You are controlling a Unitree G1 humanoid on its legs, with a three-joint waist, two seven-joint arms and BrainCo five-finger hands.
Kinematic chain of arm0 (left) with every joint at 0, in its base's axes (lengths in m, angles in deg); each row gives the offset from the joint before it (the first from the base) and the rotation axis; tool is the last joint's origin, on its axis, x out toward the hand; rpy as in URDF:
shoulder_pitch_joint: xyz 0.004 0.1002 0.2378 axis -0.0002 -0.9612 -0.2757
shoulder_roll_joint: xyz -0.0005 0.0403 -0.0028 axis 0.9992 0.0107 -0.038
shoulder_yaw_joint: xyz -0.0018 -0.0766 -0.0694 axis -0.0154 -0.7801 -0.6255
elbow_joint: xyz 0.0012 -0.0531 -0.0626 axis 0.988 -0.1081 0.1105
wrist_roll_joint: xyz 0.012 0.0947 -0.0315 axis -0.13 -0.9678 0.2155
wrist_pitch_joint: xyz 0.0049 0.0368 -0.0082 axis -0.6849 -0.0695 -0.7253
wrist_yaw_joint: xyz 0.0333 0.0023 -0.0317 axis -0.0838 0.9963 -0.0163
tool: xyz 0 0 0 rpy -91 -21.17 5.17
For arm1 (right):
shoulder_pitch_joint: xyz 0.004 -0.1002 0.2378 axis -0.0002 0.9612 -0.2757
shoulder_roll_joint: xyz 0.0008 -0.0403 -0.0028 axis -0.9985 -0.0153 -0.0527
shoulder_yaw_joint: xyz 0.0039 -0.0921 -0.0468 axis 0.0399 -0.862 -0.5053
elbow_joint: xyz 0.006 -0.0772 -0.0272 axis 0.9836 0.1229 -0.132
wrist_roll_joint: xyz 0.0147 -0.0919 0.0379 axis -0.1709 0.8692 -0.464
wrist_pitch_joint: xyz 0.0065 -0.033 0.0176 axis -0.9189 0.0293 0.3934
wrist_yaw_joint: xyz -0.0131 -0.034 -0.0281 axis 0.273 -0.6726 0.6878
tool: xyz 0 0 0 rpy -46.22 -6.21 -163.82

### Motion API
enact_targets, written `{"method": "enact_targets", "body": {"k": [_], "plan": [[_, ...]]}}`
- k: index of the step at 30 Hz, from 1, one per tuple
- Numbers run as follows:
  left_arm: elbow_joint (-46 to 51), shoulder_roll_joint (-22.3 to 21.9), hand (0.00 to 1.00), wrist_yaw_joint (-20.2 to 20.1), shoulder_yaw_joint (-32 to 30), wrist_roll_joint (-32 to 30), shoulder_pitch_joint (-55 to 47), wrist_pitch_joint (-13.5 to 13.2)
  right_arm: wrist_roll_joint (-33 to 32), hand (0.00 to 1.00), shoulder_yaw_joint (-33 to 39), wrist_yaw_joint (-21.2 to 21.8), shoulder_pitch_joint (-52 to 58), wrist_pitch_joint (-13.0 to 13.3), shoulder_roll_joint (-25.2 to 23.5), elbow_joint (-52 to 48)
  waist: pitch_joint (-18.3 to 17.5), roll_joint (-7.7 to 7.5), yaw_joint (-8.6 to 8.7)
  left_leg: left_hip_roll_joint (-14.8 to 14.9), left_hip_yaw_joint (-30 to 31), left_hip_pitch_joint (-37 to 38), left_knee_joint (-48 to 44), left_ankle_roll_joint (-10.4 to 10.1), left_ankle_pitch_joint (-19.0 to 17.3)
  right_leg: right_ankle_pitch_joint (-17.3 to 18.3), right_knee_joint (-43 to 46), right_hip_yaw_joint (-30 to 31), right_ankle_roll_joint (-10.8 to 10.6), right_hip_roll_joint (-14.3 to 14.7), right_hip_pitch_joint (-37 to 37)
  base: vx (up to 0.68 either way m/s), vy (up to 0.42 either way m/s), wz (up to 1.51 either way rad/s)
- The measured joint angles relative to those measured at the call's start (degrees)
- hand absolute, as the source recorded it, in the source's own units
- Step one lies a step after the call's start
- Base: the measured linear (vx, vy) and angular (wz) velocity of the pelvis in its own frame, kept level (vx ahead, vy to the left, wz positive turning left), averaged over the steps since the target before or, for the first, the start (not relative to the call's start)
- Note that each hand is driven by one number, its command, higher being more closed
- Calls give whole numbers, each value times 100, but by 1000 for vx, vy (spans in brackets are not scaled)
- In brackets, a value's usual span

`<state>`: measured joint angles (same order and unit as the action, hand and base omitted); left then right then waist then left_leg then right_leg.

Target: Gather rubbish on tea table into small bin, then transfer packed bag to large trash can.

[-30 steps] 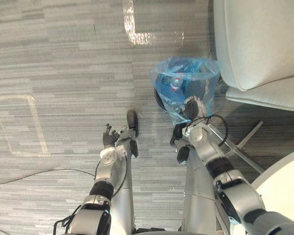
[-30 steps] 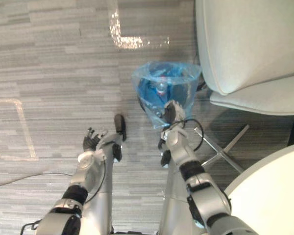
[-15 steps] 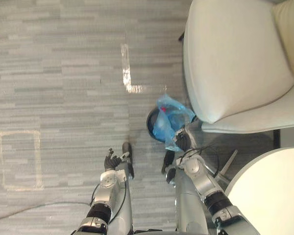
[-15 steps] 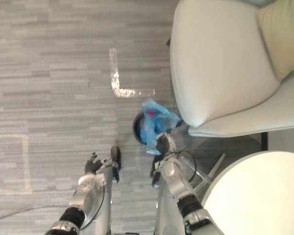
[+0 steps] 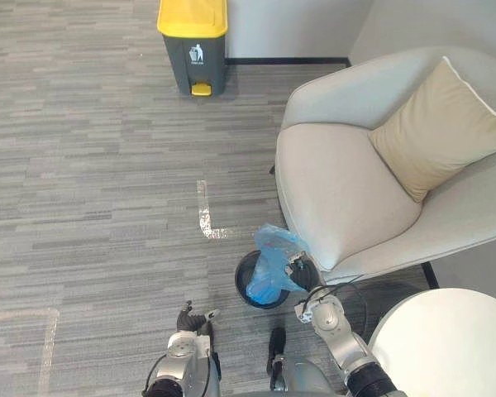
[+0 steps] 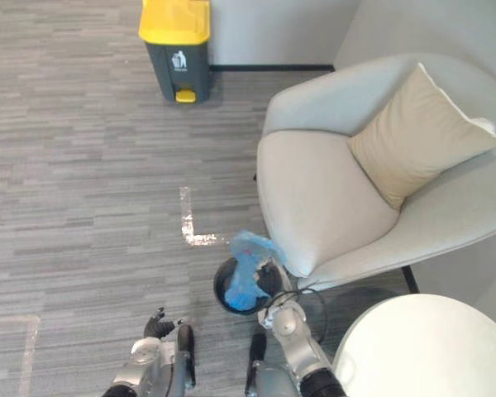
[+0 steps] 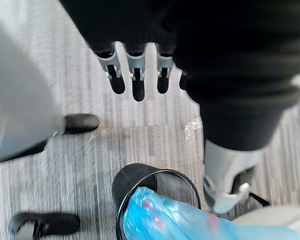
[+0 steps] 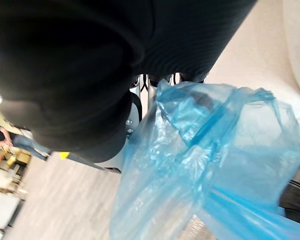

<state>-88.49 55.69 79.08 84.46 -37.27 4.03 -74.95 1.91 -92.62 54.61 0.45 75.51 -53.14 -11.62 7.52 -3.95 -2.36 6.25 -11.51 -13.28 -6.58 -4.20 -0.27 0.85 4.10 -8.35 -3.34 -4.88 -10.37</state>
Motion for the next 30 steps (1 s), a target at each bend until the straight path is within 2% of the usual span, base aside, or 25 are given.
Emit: {"method": "enact_targets", "body": {"k": [7,13,16,19,24,30], "plan": [[1003,341,0,-138,520,-416,-253,0,-635,100,-141,413,109,128,372,-553,-205,33,39,-145,20,496,586,32,249,-200,-291,162,-36,-18,252,-38,27,-9],[1875,448,0,-241,615,-411,-439,-9,-863,100,-219,574,74,214,533,-812,-283,18,51,-296,74,748,1063,53,446,-323,-472,296,-134,-66,263,-60,43,-11],[2183,602,0,-269,810,-406,-524,-11,-901,100,-231,620,73,214,557,-830,-362,15,101,-319,113,756,1115,63,454,-369,-550,305,-165,-96,280,-8,27,-4],[2889,813,0,-361,1112,-422,-603,-32,-1139,100,-413,688,58,217,811,-1289,-370,14,132,-372,97,888,1248,90,508,-485,-642,396,-151,-124,383,26,33,-7],[3421,1029,0,-465,1498,-736,-558,-68,-1675,100,-629,801,-153,297,999,-1818,-468,9,231,-378,18,985,1249,124,497,-485,-646,477,-153,-125,443,39,18,-8],[3864,1164,0,-464,2040,-926,-206,-127,-2474,100,-883,885,-578,309,1148,-1952,-552,14,292,-369,-29,1039,1250,126,498,-490,-645,556,-148,-108,463,13,0,-7]]}}
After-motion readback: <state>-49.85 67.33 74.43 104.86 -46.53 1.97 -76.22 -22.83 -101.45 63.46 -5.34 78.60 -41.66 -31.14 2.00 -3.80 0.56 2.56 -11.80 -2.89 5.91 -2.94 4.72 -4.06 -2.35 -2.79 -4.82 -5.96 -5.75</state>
